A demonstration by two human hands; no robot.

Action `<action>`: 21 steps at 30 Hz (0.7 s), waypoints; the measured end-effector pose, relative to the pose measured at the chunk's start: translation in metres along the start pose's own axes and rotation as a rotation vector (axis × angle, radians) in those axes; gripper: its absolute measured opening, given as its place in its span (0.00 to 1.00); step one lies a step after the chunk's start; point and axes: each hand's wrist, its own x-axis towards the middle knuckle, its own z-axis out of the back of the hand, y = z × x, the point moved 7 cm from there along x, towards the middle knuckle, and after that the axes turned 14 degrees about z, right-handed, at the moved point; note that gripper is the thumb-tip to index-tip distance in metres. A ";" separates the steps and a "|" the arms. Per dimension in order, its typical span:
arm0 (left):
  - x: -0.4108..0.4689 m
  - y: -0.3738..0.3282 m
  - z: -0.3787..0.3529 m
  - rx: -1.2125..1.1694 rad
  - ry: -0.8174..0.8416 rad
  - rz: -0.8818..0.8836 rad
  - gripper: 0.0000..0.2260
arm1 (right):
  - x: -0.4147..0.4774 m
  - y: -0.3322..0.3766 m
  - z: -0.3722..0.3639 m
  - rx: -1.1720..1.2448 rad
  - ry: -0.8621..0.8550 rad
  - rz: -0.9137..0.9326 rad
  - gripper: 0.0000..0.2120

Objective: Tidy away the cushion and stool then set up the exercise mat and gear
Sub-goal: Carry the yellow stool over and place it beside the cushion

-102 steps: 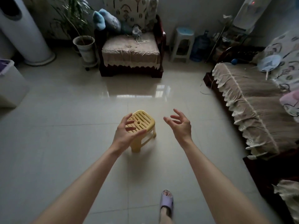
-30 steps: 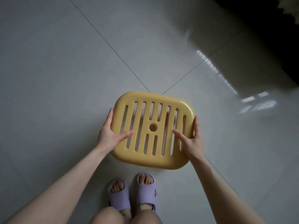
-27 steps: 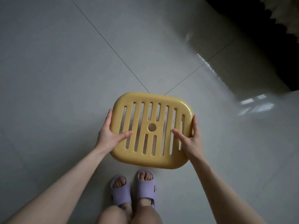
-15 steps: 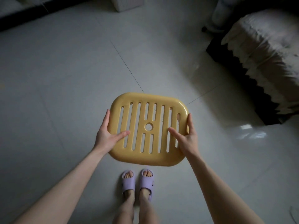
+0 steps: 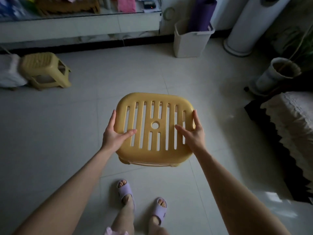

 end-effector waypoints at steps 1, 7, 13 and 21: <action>0.003 -0.001 0.017 -0.017 -0.026 0.003 0.46 | 0.007 0.014 -0.014 0.006 0.026 0.020 0.44; 0.031 0.008 0.128 -0.133 -0.140 0.051 0.46 | 0.039 0.093 -0.120 0.006 0.154 0.133 0.44; 0.066 0.030 0.246 -0.206 -0.233 0.093 0.45 | 0.057 0.151 -0.246 -0.019 0.253 0.160 0.43; 0.106 0.062 0.383 -0.302 -0.368 0.142 0.45 | 0.079 0.221 -0.405 0.002 0.412 0.220 0.44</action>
